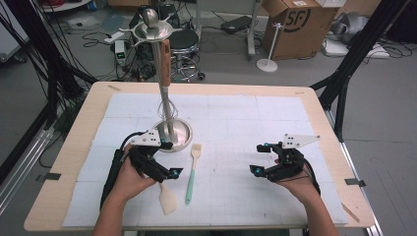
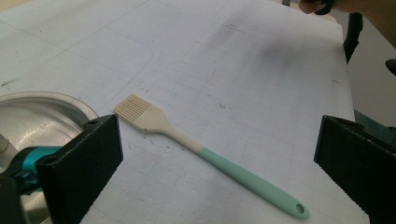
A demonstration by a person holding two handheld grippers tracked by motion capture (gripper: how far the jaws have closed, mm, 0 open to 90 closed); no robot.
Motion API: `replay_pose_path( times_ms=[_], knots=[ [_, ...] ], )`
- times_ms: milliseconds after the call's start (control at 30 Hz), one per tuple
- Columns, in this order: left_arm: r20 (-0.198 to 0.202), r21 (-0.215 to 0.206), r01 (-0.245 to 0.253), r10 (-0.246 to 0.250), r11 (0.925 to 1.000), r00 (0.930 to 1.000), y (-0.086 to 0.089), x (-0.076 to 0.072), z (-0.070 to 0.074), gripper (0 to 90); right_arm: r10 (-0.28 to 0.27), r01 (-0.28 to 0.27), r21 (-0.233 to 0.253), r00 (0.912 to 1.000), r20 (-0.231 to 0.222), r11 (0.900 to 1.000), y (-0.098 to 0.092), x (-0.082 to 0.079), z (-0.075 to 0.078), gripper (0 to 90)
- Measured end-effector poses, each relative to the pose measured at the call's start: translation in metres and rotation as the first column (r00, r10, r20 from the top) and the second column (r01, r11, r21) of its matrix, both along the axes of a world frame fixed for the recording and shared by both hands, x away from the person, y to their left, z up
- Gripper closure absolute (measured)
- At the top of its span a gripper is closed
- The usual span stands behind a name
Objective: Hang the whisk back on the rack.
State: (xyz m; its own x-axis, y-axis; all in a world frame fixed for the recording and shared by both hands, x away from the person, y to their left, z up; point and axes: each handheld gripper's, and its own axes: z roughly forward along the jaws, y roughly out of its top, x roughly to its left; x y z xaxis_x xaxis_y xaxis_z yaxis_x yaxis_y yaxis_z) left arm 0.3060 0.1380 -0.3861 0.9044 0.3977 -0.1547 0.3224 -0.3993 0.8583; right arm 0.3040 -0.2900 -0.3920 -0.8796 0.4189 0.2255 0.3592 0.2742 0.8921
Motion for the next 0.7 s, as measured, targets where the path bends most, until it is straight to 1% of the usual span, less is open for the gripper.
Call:
replay_pose_path(
  times_ms=[67, 167, 233, 300, 600, 700],
  knots=[
    [0.003, -0.001, -0.001, 0.001, 1.0, 1.0, 0.0003, -0.0006, 0.0008, 1.7, 0.003, -0.003, 0.003, 1.0, -0.001, 1.0, -0.0004, 0.0003, -0.0001, 11.4],
    [0.0, -0.019, 0.0, 0.0, 0.9998, 1.0, 0.0011, 0.0002, 0.0013, 1.7, 0.007, -0.007, -0.011, 1.0, 0.001, 1.0, 0.001, 0.0006, -0.0011, 11.4],
    [-0.001, -0.02, -0.006, 0.006, 0.9998, 1.0, 0.0013, -0.0001, 0.0013, 1.7, 0.011, -0.011, -0.023, 0.9998, 0.015, 1.0, 0.0016, 0.0005, -0.0013, 11.4],
    [0.001, -0.022, -0.008, 0.008, 0.9997, 1.0, 0.0017, 0.0001, 0.0015, 1.7, 0.011, -0.01, -0.024, 0.9999, 0.009, 1.0, 0.0021, -0.0006, -0.001, 11.4],
    [-0.003, -0.025, -0.009, 0.009, 0.9997, 1.0, 0.002, 0.0018, 0.0007, 1.7, 0.003, -0.002, -0.043, 0.9999, 0.016, 0.999, 0.0017, -0.0008, -0.0016, 11.4],
    [-0.004, -0.024, -0.01, 0.009, 0.9997, 0.9999, 0.0021, 0.0019, 0.0007, 1.7, 0.002, -0.001, -0.046, 0.9999, 0.011, 0.999, 0.0023, -0.0015, -0.0018, 11.5]
  ],
)
